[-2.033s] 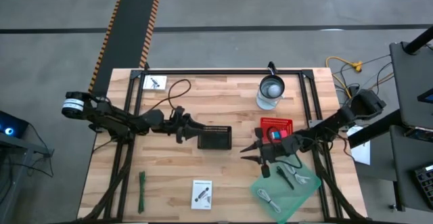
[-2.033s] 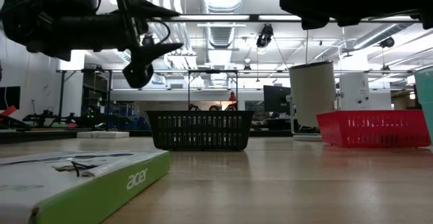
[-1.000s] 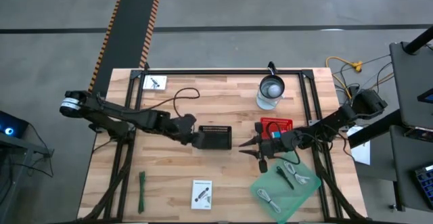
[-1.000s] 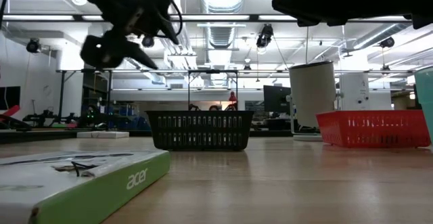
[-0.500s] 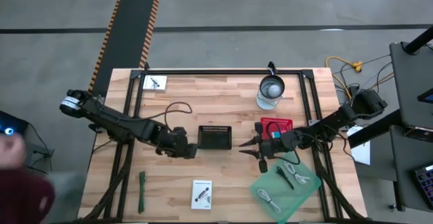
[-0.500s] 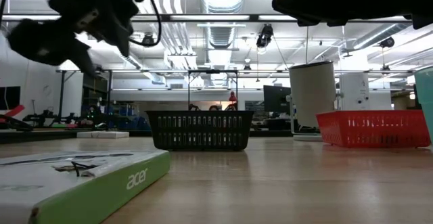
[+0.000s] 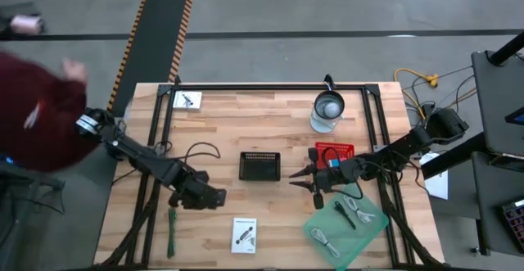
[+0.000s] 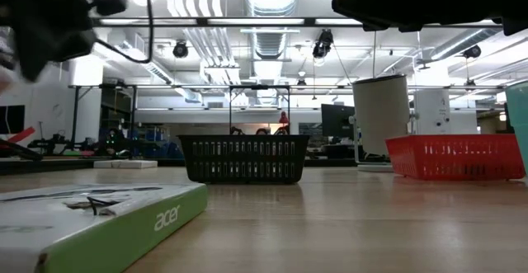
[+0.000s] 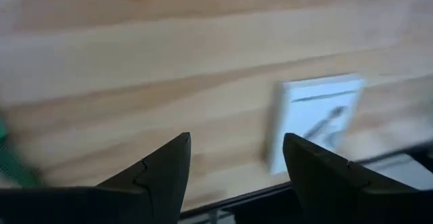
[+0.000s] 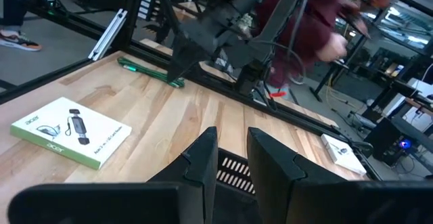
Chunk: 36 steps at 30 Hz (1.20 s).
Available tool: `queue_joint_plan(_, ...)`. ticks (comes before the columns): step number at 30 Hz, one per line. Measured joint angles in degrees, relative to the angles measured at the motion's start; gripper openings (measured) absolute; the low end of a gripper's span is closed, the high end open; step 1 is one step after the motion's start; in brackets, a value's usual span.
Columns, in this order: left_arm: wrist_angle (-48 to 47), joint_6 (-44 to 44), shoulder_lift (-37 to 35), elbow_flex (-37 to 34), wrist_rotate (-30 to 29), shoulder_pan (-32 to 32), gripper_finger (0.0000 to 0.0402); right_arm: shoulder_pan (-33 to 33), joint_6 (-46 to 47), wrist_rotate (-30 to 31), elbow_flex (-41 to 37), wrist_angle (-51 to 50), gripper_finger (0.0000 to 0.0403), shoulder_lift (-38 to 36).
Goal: Pick and place items into bin
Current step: Put the green charger cable into the blue bin
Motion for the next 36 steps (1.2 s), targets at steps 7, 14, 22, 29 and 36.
queue_joint_plan(7,-2.0,-5.8,2.6,0.3,7.5,-2.9,0.0219,0.0,0.0,0.0,0.1,0.1,0.0068,0.0)
queue_joint_plan(14,-1.8,-10.1,5.1,0.3,15.4,-4.7,0.0219,0.0,0.0,0.0,0.2,0.1,0.0068,0.0)
queue_joint_plan(22,-1.7,-14.4,6.9,0.3,18.3,-6.7,0.0219,0.0,-0.4,0.0,0.2,0.1,0.0068,0.0)
queue_joint_plan(29,-1.8,-15.3,8.1,-0.2,18.3,-8.3,0.0219,-0.1,-0.8,0.0,0.2,0.1,0.0068,0.0)
queue_joint_plan(36,-1.5,-15.4,10.0,0.4,18.5,-10.8,0.0219,0.0,-0.8,0.0,0.2,-0.1,0.0068,0.0)
